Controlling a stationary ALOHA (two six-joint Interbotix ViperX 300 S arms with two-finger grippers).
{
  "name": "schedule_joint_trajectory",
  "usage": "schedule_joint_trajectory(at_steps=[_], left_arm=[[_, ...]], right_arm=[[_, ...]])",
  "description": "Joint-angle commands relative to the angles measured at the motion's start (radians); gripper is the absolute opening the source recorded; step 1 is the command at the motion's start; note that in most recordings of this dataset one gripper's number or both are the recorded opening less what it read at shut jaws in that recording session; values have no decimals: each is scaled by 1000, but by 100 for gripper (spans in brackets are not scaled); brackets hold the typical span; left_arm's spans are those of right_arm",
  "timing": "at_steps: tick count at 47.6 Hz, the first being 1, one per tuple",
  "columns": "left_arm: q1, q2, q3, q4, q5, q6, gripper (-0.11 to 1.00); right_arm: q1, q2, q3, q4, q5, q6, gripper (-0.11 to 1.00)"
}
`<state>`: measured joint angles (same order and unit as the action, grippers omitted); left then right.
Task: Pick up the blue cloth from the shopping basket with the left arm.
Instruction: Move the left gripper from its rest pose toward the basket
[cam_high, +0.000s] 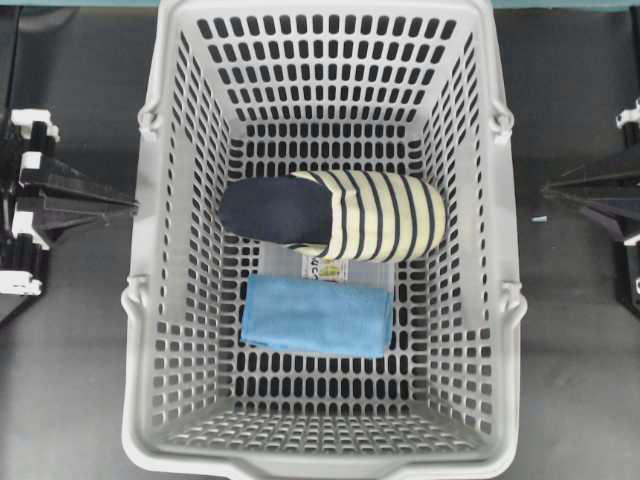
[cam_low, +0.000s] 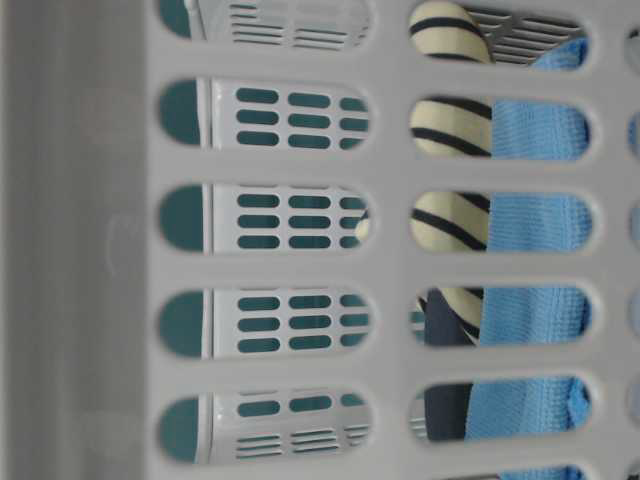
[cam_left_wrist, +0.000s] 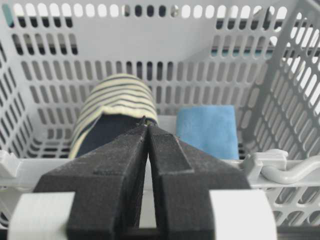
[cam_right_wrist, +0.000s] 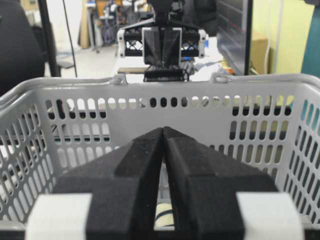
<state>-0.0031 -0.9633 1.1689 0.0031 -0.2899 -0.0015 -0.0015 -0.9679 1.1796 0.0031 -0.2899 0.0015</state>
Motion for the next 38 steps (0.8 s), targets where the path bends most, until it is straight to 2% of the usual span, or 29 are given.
schedule_joint_trajectory(at_steps=[1, 5, 10, 19, 28, 38], left_arm=[[-23, -14, -66, 41, 57, -12, 6], [-23, -8, -140, 41, 186, -14, 0], [-26, 11, -239, 41, 354, -12, 0], [-46, 107, -428, 41, 611, -12, 0], [-84, 264, -609, 41, 779, -2, 0], [-97, 434, -781, 41, 916, -2, 0]], right_arm=[[5, 8, -21, 2, -8, 8, 1], [5, 5, -21, 15, 2, 15, 1], [5, 2, -38, 15, 44, 41, 0], [6, 2, -103, 15, 196, 75, 0], [6, 0, -175, 15, 341, 74, 0], [18, 0, -209, 15, 373, 75, 1]])
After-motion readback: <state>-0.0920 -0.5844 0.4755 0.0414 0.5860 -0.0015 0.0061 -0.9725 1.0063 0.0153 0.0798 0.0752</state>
